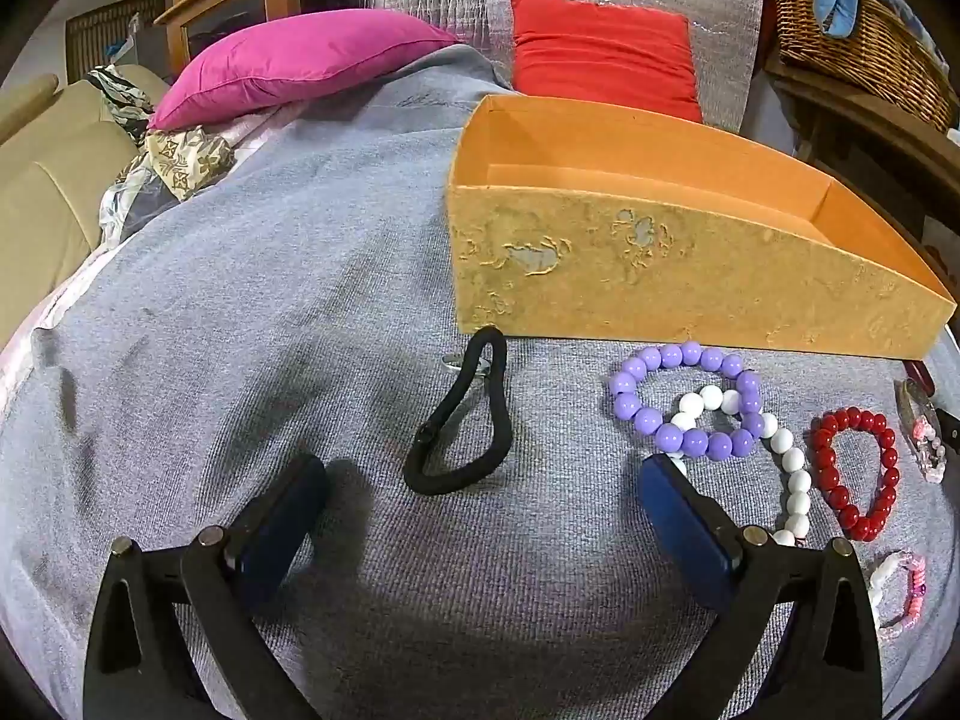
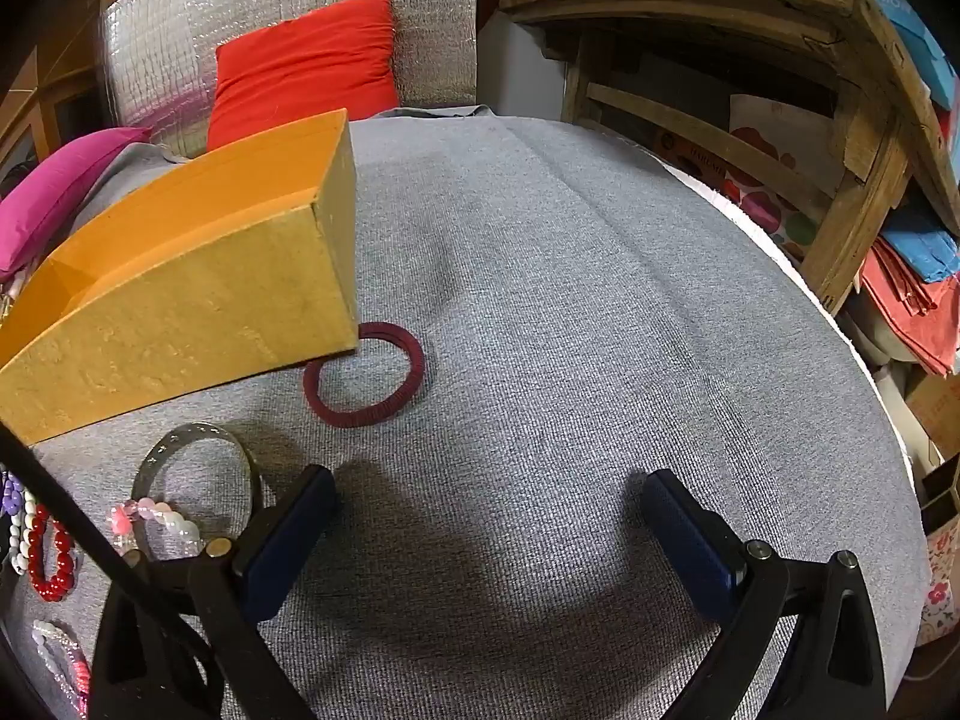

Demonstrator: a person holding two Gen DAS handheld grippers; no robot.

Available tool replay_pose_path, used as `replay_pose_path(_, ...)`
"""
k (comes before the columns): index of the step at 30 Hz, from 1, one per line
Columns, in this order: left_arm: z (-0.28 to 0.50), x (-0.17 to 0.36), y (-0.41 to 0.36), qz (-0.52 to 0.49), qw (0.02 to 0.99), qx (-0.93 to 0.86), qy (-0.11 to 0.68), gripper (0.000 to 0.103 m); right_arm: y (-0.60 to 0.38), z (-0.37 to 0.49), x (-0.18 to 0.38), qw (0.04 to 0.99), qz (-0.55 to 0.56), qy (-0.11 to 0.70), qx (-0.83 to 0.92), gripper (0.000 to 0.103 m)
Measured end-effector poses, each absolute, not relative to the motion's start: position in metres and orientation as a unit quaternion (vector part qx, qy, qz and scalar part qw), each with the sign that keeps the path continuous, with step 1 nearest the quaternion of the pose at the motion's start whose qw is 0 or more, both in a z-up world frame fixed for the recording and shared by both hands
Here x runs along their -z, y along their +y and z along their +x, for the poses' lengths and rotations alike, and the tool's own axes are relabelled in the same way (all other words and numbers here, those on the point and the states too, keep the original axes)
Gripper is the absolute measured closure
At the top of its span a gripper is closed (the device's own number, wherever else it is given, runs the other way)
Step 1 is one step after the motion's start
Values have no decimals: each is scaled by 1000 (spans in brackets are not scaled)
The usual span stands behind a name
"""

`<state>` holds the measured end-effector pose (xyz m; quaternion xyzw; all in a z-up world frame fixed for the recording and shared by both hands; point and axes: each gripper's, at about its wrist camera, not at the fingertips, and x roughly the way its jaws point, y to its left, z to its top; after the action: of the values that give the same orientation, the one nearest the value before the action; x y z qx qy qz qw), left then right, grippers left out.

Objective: Organize jewelry
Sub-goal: 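Move the right tool toward the thin maroon bangle beside the box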

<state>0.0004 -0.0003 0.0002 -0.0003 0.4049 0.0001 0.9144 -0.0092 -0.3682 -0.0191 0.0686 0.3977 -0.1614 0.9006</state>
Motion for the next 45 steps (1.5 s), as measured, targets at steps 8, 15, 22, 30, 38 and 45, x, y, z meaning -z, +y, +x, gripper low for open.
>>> replay_pose_path(8, -5, -8, 4, 4, 905, 11, 426, 0, -368, -9, 19, 900, 73, 398, 164, 0)
replay_pose_path(15, -45, -44, 11, 7, 914, 8, 405, 0, -366, -46, -3, 883, 87, 438, 141, 0)
replay_pose_path(22, -101, -106, 8, 31, 940, 12, 340, 0, -327, -144, -91, 935, 64, 327, 119, 0)
replay_pose_path(30, -124, -141, 20, 4, 949, 25, 314, 0, -278, -200, -154, 955, 46, 287, 67, 0)
replay_pose_path(38, -132, -142, 19, 3, 956, 23, 294, 0, -265, -183, -144, 946, 65, 315, 33, 0)
replay_pose_path(45, -132, -143, 19, 12, 951, 36, 307, 0, -275, -170, -134, 952, 47, 300, 47, 0)
